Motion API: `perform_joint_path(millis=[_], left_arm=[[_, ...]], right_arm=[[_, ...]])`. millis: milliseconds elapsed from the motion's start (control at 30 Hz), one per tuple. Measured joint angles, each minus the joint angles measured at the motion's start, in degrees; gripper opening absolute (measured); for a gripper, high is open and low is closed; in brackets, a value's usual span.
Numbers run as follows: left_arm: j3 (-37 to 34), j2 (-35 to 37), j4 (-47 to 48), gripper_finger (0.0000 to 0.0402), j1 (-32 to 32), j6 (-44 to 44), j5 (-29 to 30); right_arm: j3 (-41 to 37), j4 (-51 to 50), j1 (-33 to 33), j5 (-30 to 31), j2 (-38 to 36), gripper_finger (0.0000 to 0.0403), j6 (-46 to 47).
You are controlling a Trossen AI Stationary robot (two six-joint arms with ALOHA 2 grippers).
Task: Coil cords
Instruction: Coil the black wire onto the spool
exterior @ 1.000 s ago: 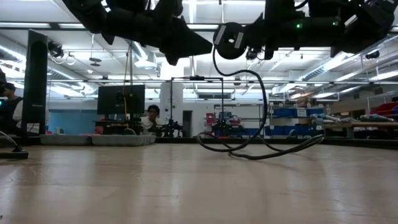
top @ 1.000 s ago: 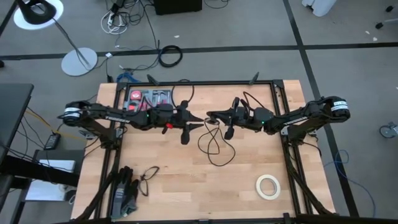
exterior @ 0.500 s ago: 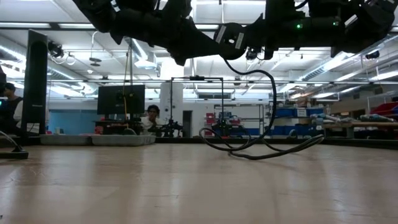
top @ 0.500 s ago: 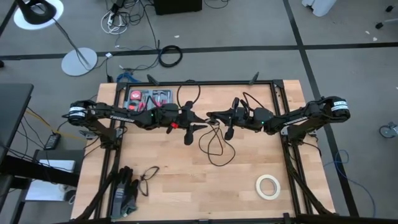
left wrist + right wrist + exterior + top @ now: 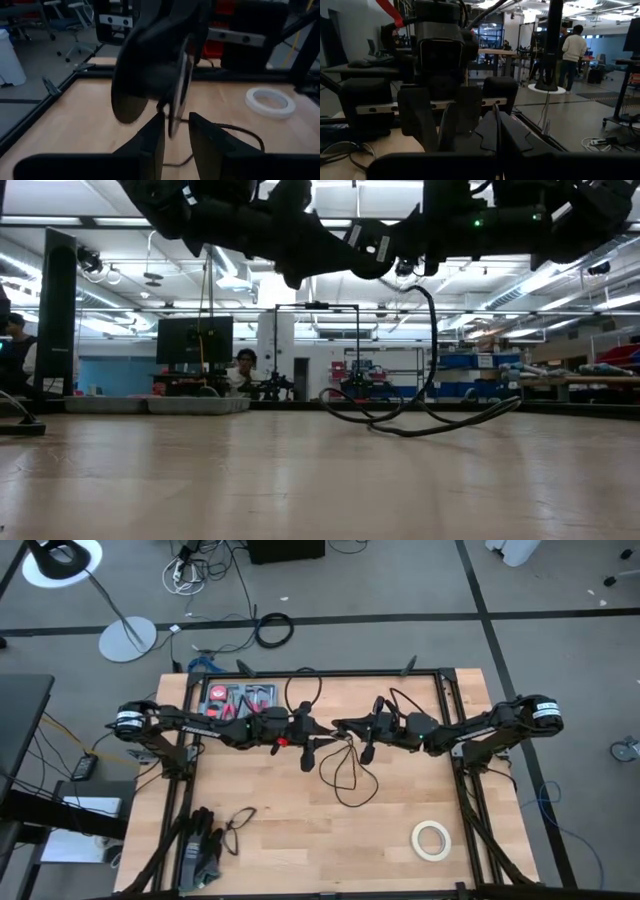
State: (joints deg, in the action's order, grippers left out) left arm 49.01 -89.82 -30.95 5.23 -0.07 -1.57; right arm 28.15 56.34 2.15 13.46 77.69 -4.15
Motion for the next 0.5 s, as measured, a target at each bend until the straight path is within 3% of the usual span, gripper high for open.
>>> perform_joint_path(millis=[200, 367, 500], left_arm=[[-0.1, -1.3, -1.0, 0.0084, -0.1, -0.2, 1.0], [-0.1, -1.4, -1.5, 0.0014, -0.1, -0.4, 2.4], [-0.1, -1.4, -1.1, 0.0004, -0.2, -1.5, 3.6]], right_arm=[[2.0, -4.5, -0.5, 0.3, 0.0, 0.0000, -1.7], [2.0, -4.8, -0.5, 0.5, 0.0, 0.0000, -1.9], [2.0, -4.8, -0.5, 0.5, 0.0, 0.0007, -2.0]])
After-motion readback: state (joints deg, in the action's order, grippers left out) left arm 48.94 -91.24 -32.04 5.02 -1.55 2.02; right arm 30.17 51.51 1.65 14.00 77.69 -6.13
